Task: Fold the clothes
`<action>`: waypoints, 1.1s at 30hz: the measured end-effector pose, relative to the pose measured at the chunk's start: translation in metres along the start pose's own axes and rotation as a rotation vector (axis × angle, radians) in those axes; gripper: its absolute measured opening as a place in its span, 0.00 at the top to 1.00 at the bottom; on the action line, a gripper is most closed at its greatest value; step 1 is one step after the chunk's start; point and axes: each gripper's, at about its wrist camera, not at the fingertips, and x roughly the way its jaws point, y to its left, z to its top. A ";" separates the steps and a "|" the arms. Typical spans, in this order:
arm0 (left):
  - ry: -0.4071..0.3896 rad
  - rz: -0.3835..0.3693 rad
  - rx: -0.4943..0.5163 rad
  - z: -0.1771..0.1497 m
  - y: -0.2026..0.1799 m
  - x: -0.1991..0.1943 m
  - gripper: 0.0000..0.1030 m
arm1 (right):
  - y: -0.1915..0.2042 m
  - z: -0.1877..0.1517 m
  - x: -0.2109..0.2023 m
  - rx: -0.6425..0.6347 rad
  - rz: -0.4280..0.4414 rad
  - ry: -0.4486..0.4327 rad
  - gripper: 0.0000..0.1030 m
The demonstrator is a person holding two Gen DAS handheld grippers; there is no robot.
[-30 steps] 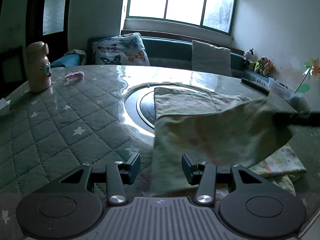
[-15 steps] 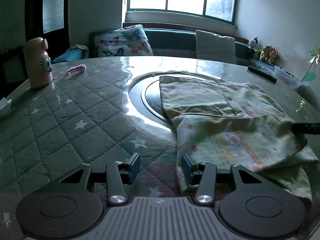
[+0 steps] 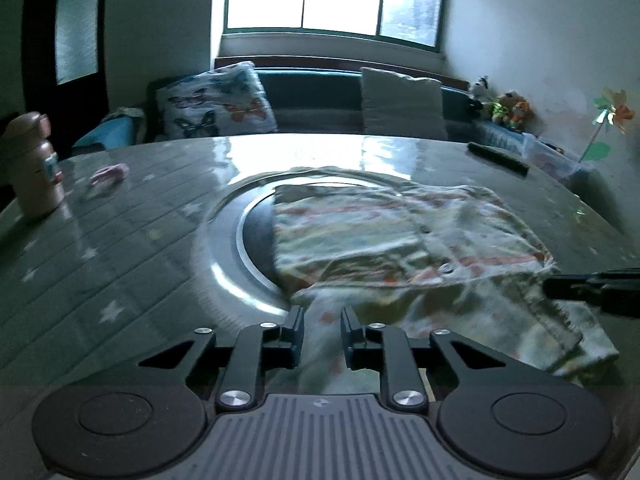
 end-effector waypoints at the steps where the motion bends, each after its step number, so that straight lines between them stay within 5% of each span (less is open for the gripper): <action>1: 0.002 -0.009 0.007 0.003 -0.003 0.004 0.81 | 0.004 0.001 0.004 -0.023 0.009 0.000 0.88; 11: 0.049 -0.002 0.026 0.002 0.006 0.041 0.85 | 0.000 0.003 0.035 -0.078 0.015 0.040 0.90; 24: 0.024 0.003 0.114 -0.021 0.006 0.004 0.83 | 0.015 -0.013 -0.004 -0.172 0.105 0.048 0.88; 33: 0.022 0.033 0.201 -0.043 0.005 -0.016 0.83 | 0.009 -0.035 -0.020 -0.179 0.076 0.080 0.87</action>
